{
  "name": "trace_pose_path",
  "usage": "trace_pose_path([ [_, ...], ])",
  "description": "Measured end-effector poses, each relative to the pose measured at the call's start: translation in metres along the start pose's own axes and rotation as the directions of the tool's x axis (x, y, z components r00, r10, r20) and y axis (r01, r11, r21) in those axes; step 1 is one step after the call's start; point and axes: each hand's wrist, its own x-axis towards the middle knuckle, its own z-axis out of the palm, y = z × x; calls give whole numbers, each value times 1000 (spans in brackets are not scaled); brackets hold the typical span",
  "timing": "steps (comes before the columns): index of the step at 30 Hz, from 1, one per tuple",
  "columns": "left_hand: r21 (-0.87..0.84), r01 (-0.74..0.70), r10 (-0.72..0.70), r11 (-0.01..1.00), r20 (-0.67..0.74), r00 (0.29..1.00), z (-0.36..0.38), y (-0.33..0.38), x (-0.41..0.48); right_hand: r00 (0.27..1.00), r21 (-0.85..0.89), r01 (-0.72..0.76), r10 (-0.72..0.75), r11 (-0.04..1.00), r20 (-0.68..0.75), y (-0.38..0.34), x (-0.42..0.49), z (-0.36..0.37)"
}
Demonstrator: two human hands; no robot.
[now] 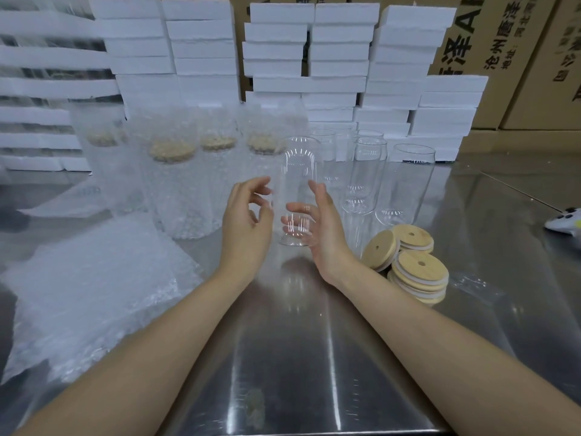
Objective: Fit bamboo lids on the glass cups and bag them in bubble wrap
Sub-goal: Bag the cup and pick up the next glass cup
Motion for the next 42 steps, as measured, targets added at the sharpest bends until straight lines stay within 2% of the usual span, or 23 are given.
trace_pose_path([
  [3,23,-71,70,997,65,995,6,4,-5,997,-97,59,-64,994,-47,1,1,-3],
  [7,78,-14,-1,997,184,983,10,3,-8,988,-156,143,-150,977,-32,4,1,-1],
  [9,82,49,-65,995,207,976,9,3,-6,985,-170,167,-173,971,-19,5,2,0],
  [12,-57,235,-219,970,212,952,9,7,-3,975,-288,220,-218,932,37,1,-1,3],
  [14,-185,353,-315,917,207,926,9,8,-2,945,-388,321,-317,864,76,-3,-9,7],
  [17,-365,486,-411,794,267,872,7,6,0,846,-559,506,-503,657,175,-10,-18,11],
  [19,-437,541,-444,719,310,841,7,3,2,810,-629,549,-535,551,238,-24,-20,12],
  [20,-470,561,-467,682,311,828,8,3,2,821,-659,530,-518,533,241,-33,-19,12],
  [22,-492,568,-499,660,279,820,8,2,2,893,-766,394,-409,508,188,-52,-17,8],
  [23,-485,559,-501,672,257,826,8,1,3,934,-854,288,-325,434,151,-59,-16,5],
  [24,-480,546,-498,687,237,834,8,-1,3,967,-939,174,-233,296,106,-64,-17,1],
  [26,-478,526,-487,703,214,846,8,-4,4,999,-997,-8,-49,-83,-4,-72,-24,-7],
  [28,-444,506,-462,739,212,861,7,-6,5,995,-907,-58,51,-418,-87,-78,-33,-14],
  [29,-413,491,-442,767,214,871,6,-5,4,990,-856,-55,86,-513,-115,-80,-36,-17],
  [30,-387,474,-420,791,220,880,6,-4,3,981,-827,-47,128,-560,-143,-82,-39,-18],
  [34,-327,434,-378,839,223,899,7,-1,-1,933,-842,-42,281,-539,-226,-81,-41,-18],
  [37,-280,427,-376,860,219,900,7,2,-1,936,-855,-5,300,-519,-187,-71,-35,-16],
  [42,-232,435,-389,870,221,895,6,3,-3,975,-970,-37,205,-240,-88,-56,-25,-15],
])
